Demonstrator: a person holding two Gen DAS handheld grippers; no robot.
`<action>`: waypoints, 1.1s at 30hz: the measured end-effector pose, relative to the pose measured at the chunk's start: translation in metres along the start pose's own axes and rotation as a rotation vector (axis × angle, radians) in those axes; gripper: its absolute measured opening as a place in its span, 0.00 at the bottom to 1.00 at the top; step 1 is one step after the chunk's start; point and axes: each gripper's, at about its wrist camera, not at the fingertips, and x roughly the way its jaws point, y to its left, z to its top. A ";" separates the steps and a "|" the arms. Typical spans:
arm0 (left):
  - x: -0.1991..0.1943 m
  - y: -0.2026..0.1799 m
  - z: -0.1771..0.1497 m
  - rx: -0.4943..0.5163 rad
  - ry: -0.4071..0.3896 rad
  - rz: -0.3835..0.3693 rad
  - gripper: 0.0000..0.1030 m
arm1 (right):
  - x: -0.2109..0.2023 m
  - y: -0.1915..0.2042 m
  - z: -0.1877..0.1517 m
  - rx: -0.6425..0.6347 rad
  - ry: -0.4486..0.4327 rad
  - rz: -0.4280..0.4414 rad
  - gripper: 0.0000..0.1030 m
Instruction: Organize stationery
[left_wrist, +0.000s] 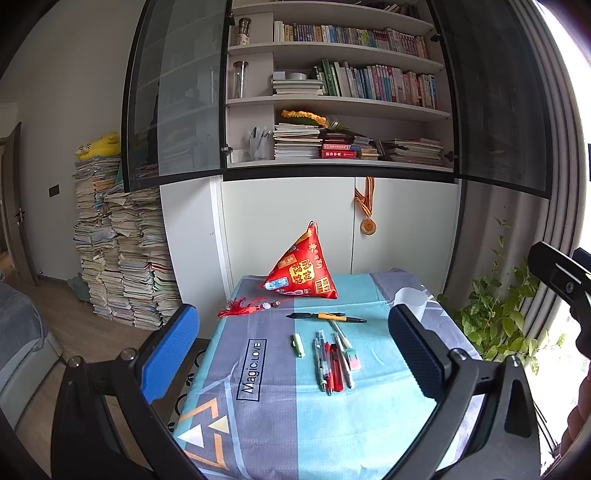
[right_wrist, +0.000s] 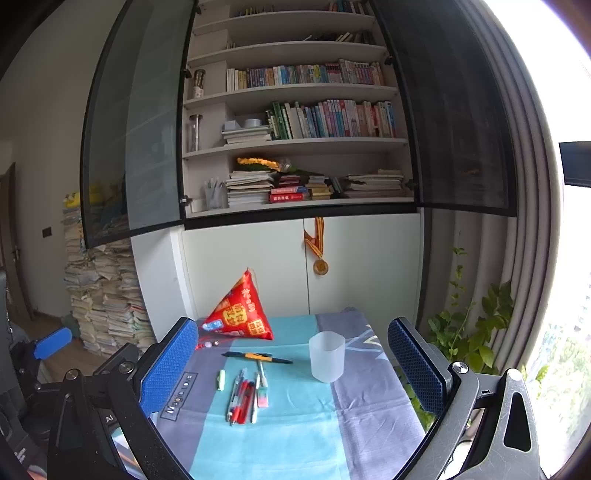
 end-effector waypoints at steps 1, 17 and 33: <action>0.000 0.000 0.000 0.001 0.002 0.000 0.99 | 0.003 0.005 0.001 -0.006 0.005 0.000 1.00; 0.011 -0.001 0.000 0.010 0.023 0.001 0.99 | 0.013 0.005 0.004 -0.013 0.032 0.011 1.00; 0.028 -0.004 -0.002 0.028 0.037 0.013 0.99 | 0.024 0.003 0.001 -0.007 0.050 0.010 1.00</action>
